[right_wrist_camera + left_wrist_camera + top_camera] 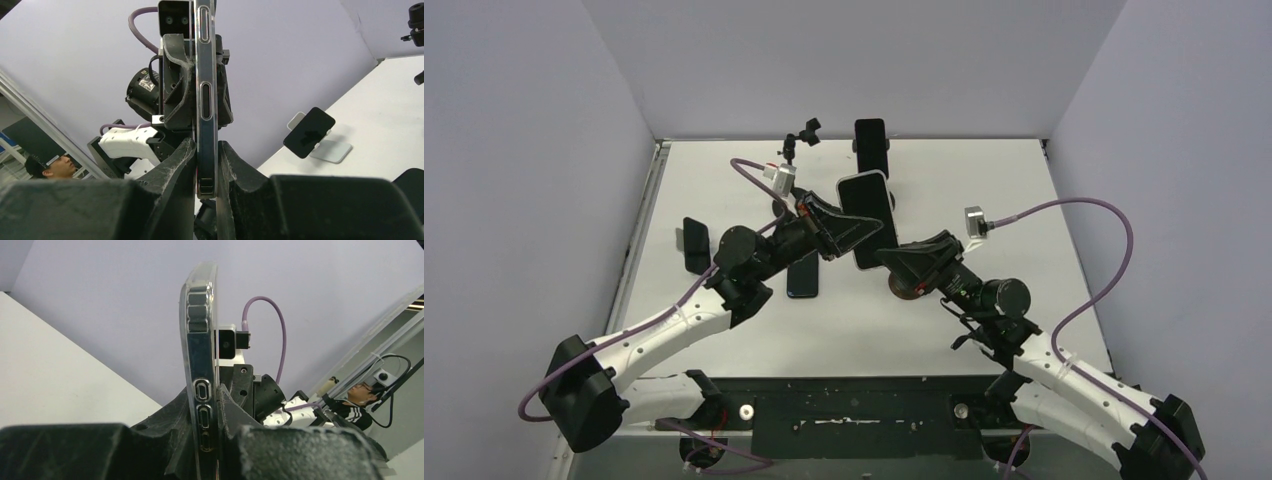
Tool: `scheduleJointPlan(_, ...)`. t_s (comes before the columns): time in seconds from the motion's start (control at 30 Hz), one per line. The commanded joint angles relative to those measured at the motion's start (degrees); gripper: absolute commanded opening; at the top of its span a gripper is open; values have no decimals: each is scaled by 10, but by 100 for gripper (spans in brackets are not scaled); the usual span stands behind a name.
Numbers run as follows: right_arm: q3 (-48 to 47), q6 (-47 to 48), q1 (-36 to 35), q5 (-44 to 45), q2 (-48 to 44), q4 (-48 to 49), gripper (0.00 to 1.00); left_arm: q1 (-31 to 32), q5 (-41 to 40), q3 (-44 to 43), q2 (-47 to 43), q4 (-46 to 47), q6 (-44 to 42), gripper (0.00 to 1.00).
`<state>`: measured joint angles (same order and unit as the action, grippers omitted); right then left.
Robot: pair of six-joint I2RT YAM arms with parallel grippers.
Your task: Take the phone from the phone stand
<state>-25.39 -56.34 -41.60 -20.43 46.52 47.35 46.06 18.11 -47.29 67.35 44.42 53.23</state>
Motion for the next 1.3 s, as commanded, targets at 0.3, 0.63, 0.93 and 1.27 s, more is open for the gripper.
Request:
scheduleJointPlan(0.3,-19,49,-12,29,-41,-58,3,4,-21,-12,-9,-7,-40,0)
scheduleJointPlan(0.63,-12,53,-23,30,-42,-32,0,4,-22,10,-30,0,-37,38)
scheduleJointPlan(0.93,2,53,-25,46,-60,-42,0,4,-37,21,-48,-5,-35,0)
scheduleJointPlan(1.27,-66,117,-26,73,-97,-263,100,-3,-70,39,-97,-93,-65,0)
